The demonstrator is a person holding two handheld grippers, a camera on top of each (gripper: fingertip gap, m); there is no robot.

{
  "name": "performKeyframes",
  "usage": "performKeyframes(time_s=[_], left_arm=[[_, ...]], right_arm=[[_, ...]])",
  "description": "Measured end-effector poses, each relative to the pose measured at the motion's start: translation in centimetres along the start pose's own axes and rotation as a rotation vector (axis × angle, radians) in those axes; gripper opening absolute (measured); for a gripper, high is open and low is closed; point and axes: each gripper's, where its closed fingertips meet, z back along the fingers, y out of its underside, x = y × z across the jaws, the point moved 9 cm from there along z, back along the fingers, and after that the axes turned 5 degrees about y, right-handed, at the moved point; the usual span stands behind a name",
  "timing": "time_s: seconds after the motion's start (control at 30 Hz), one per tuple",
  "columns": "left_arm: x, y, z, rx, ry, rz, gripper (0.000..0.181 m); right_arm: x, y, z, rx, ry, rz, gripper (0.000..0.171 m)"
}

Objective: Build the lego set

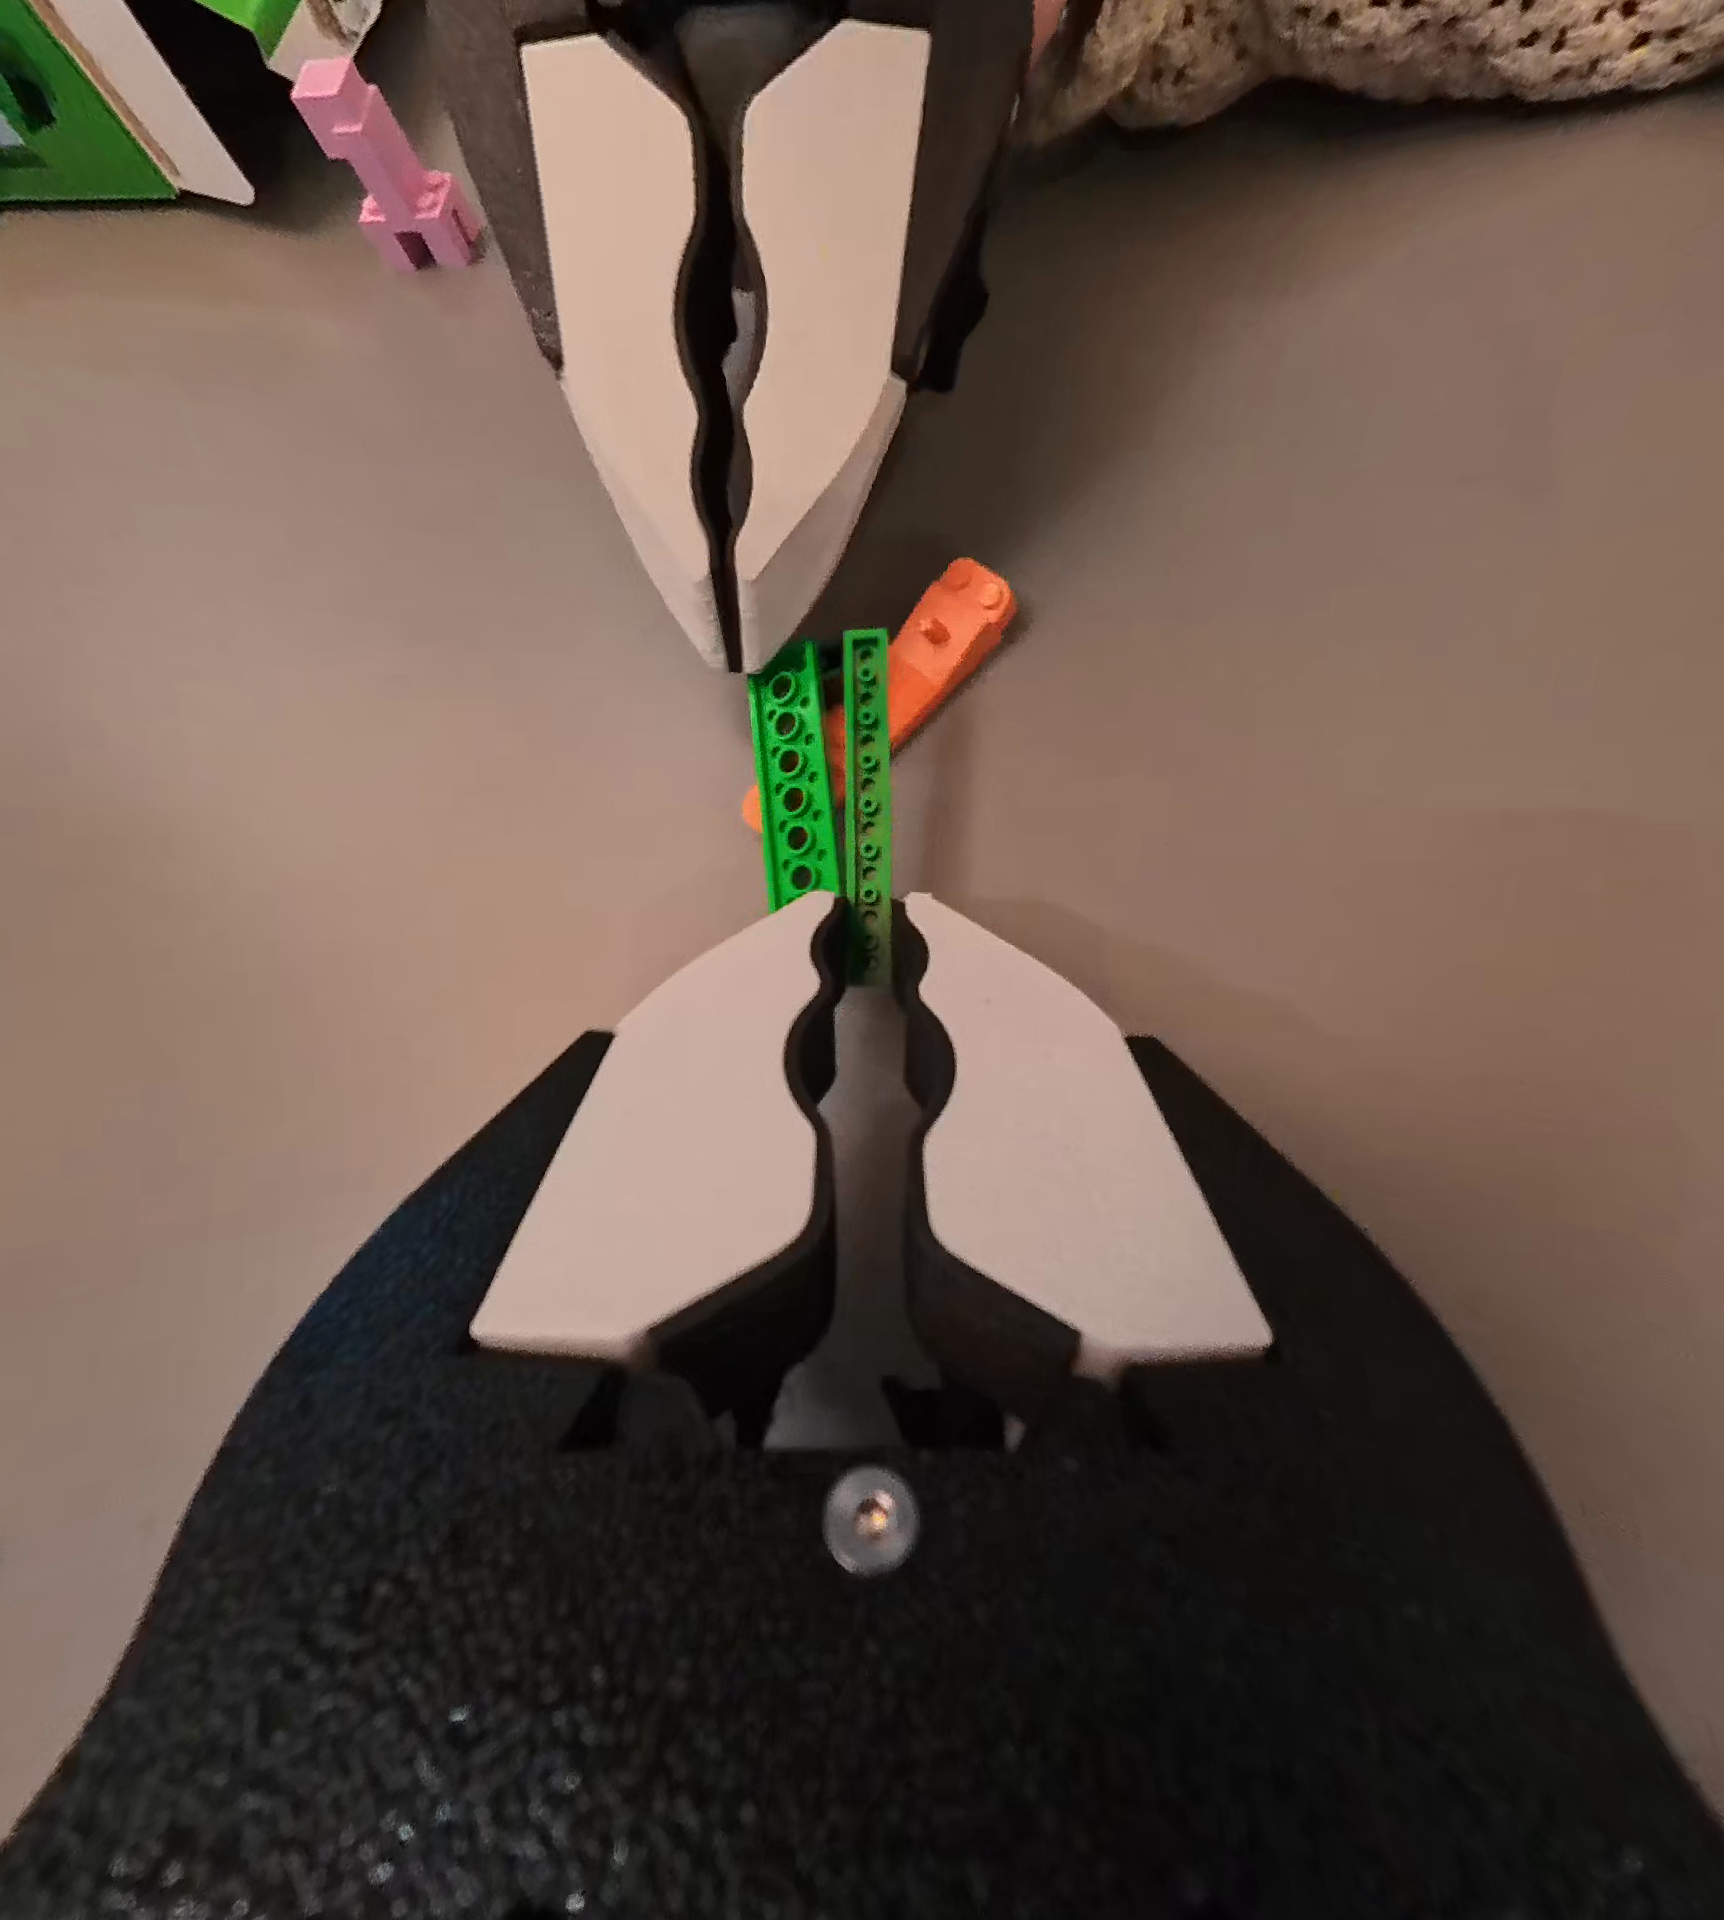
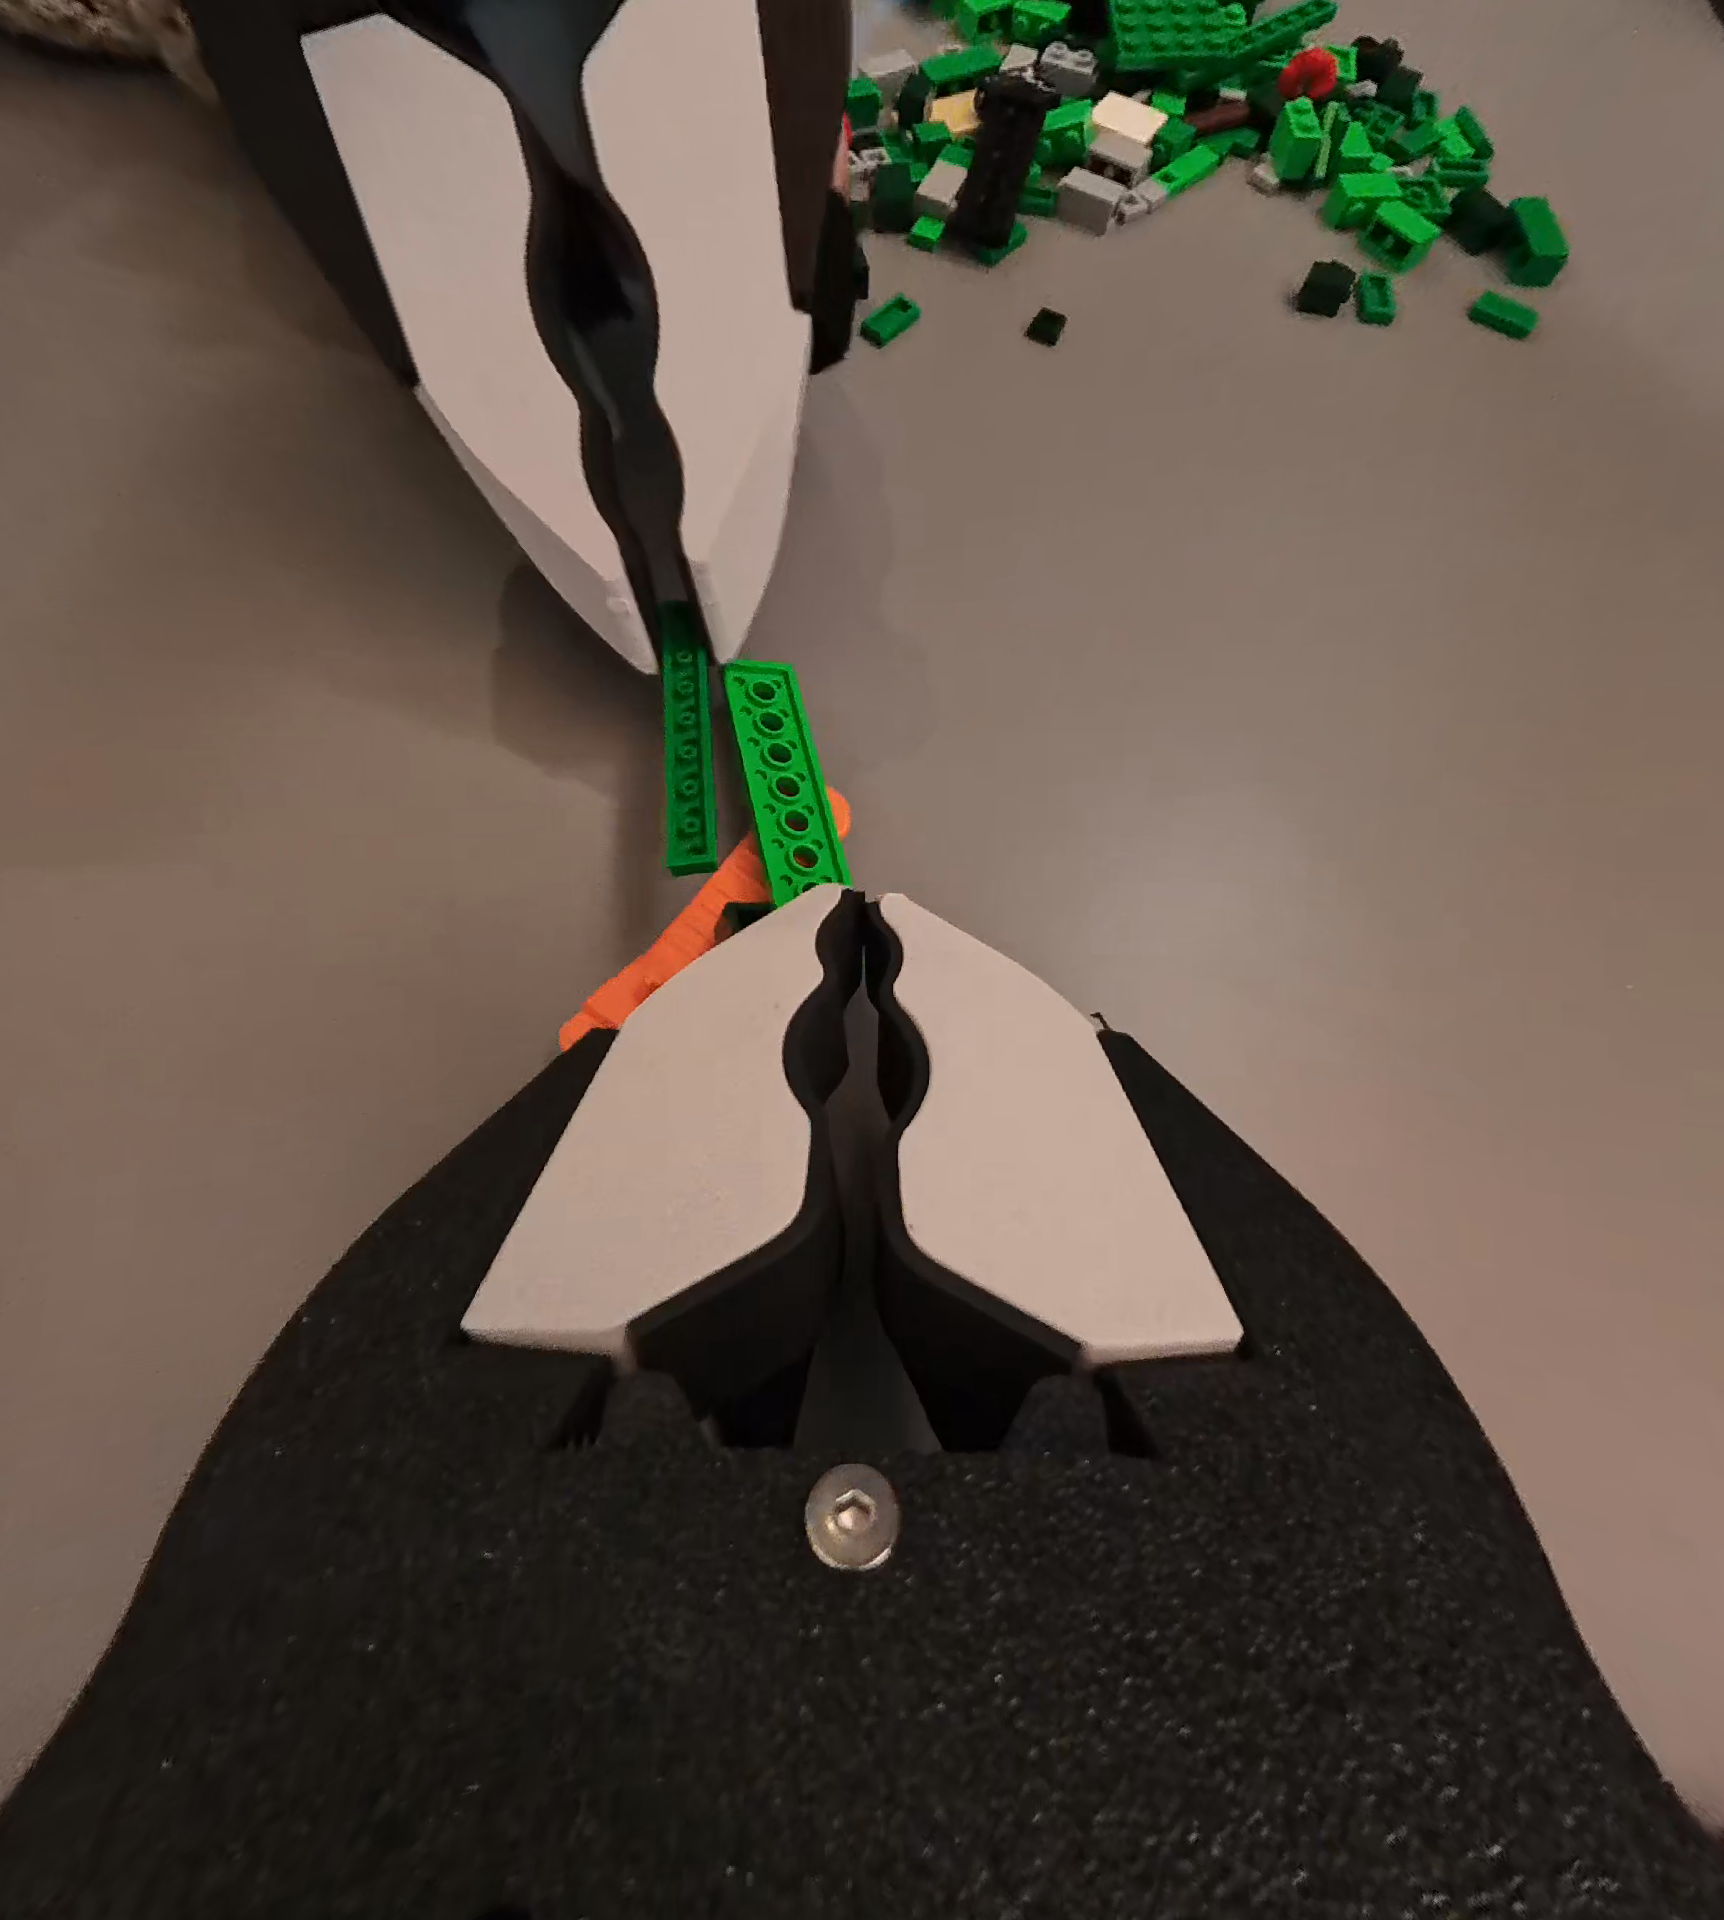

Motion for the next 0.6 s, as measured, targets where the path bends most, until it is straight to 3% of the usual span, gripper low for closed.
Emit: performKeyframes(time_s=[0.3,0.47,0.6], left_arm=[[0.6,0.1,1.1,-0.001,0.021,-0.016,0.006],[1.0,0.3,1.7,-0.016,0.023,-0.009,0.006],[1.0,0.4,1.5,-0.010,0.044,-0.015,0.006]], right_arm=[[0.2,0.0,0.5,-0.021,-0.021,0.018,0.000],[0.2,0.2,0.8,-0.016,-0.133,0.045,0.042],[-0.4,0.2,-0.3,0.037,-0.177,0.104,0.047]])
